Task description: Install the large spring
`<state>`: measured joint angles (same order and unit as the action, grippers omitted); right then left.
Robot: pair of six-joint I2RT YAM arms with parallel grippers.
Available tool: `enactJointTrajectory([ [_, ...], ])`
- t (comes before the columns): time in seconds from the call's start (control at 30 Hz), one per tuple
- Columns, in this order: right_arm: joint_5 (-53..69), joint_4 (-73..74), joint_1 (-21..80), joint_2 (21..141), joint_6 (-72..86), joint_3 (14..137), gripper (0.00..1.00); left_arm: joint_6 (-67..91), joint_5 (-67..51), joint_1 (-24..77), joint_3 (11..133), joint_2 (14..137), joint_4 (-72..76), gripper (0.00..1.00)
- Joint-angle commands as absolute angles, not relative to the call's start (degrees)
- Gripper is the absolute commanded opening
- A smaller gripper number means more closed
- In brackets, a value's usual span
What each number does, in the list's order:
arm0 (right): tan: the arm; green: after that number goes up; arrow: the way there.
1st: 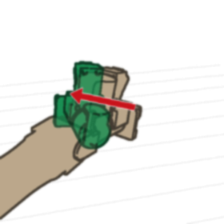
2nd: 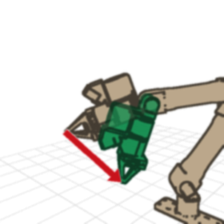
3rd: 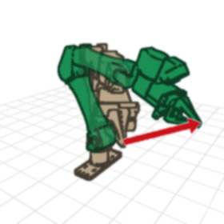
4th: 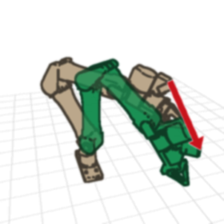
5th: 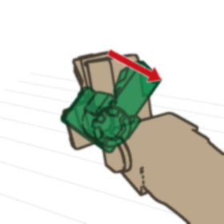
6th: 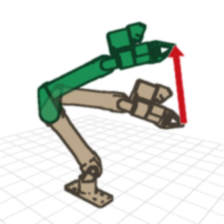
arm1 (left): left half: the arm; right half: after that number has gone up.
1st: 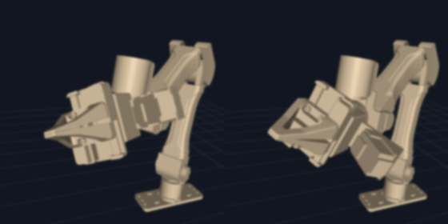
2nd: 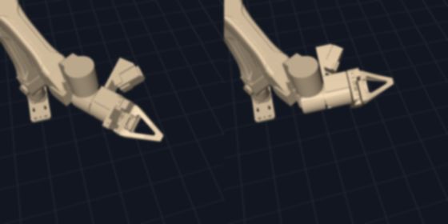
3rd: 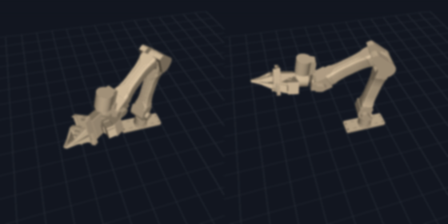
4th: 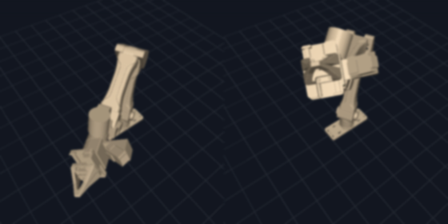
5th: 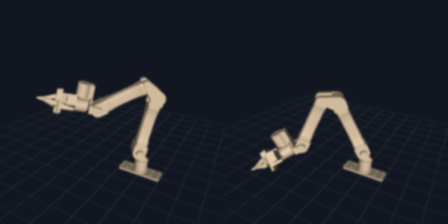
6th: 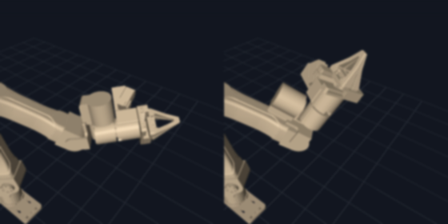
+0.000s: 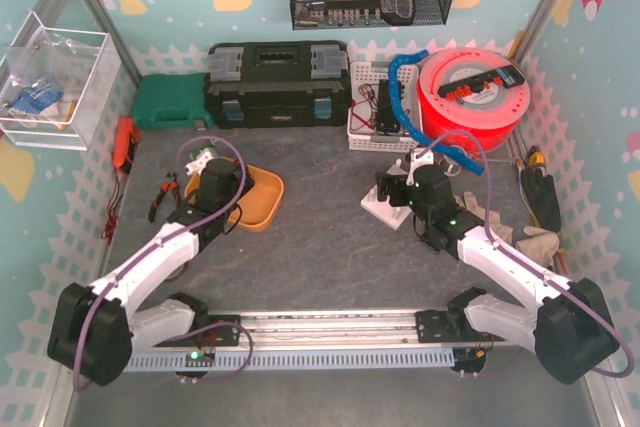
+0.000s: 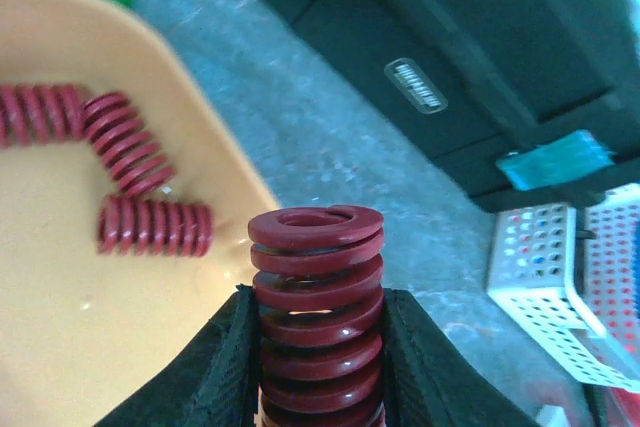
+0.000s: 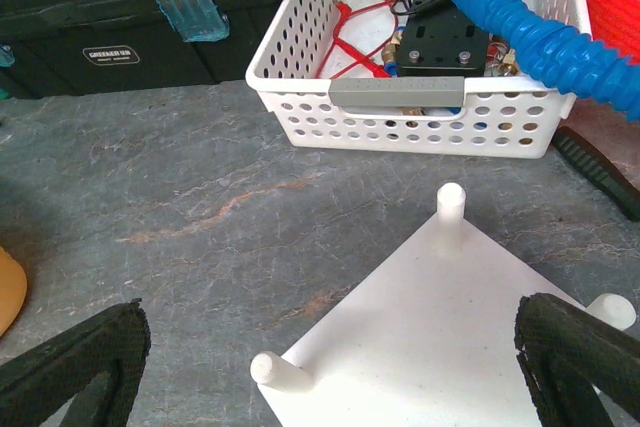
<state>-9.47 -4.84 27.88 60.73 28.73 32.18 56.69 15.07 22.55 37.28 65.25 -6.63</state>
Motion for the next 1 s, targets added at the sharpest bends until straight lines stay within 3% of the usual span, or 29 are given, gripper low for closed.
enactJointTrajectory([
  [0.0, -9.05, -5.28, 28.30, 60.04, 29.01, 32.01, 0.99, 44.00, 15.21, 24.39, 34.40, 60.31, 2.95, 0.13],
  [0.23, -2.01, -2.19, 28.27, 60.53, 28.83, 36.00, 0.98, 24.81, 4.33, 30.65, 27.75, 56.02, 21.22, 0.11],
  [0.5, 14.26, 2.27, 28.43, 62.47, 28.35, 43.61, 0.95, 5.69, -1.24, 40.30, 23.92, 60.93, 38.18, 0.07],
  [0.67, 20.64, 6.96, 30.76, 64.48, 26.20, 49.09, 0.87, -3.71, -4.48, 44.01, 20.90, 65.03, 48.80, 0.04],
  [0.97, 25.32, 7.48, 37.64, 68.60, 25.28, 53.00, 0.72, -9.84, -6.00, 47.08, 20.65, 69.69, 52.37, 0.01],
])
